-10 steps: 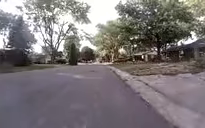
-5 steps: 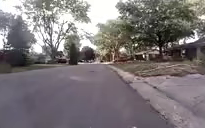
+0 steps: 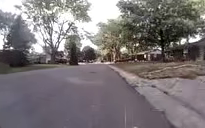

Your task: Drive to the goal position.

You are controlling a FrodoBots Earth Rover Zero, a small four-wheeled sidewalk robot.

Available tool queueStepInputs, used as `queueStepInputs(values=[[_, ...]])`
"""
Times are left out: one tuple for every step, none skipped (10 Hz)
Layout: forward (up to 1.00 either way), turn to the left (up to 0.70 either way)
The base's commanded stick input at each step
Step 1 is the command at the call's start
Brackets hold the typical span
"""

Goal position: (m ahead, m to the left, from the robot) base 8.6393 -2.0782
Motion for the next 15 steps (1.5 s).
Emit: queueStepInputs(values=[[0.57, 0.00], [0.18, 0.00], [0.00, 0.00], [0.00, 0.00], [0.00, 0.00], [0.00, 0.00], [0.00, 0.00], [0.00, 0.00], [0.00, 0.00], [0.00, 0.00], [0.00, 0.00], [0.06, 0.00], [0.62, 0.00], [1.00, 0.00], [1.00, 0.00]])
